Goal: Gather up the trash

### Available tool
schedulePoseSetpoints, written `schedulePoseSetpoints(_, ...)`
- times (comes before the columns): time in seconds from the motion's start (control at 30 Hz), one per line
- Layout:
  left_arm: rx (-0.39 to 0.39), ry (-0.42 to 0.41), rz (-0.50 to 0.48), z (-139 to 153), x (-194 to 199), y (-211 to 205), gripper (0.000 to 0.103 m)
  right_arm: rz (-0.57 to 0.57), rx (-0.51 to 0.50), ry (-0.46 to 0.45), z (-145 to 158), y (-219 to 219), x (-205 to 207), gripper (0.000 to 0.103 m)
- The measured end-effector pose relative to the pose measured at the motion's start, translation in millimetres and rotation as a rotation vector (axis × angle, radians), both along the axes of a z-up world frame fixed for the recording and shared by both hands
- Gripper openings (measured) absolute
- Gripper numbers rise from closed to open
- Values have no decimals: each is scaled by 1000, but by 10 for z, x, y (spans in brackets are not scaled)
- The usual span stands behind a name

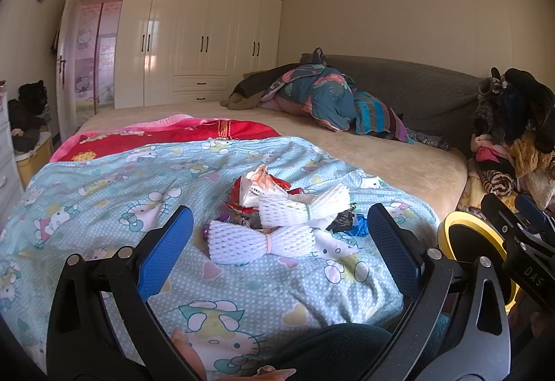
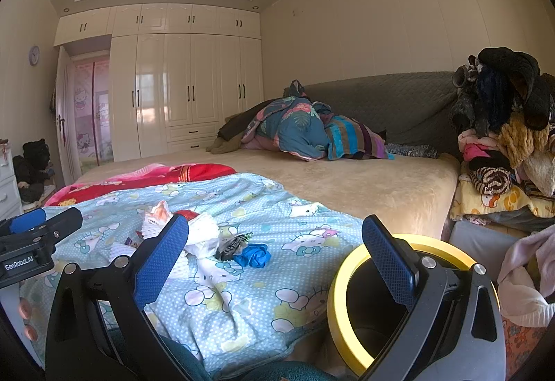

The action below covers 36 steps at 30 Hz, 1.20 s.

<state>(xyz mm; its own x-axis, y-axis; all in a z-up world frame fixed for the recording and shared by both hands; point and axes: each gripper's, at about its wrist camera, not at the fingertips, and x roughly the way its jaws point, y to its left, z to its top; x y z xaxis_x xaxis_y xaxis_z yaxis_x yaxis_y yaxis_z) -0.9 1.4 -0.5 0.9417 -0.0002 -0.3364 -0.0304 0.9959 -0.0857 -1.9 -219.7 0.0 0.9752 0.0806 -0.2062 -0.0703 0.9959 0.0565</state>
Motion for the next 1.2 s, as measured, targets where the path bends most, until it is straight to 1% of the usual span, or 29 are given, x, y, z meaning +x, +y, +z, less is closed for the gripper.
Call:
schedulePoseSetpoints(0.6,2,-4,-1,-2,-5,-5,92,0,4,5,-7,-8,8,97)
schedulePoseSetpoints(0.7,2,-4,0,-1,-7,-5,92,-2,5,8,-95,21,6,97)
schedulePoseSetpoints(0.9,-3,1,-2,21,-25,-18,92,-1,10,17,-143,48,0,97)
schedulePoseSetpoints(1.03,-15,4,-13,42,-16,-30,93,10,17,30,-172,53,16,97)
schedulePoseSetpoints(1.2,-55,23,-34,17,72,18,92,52,21,60,-135,69,87,97)
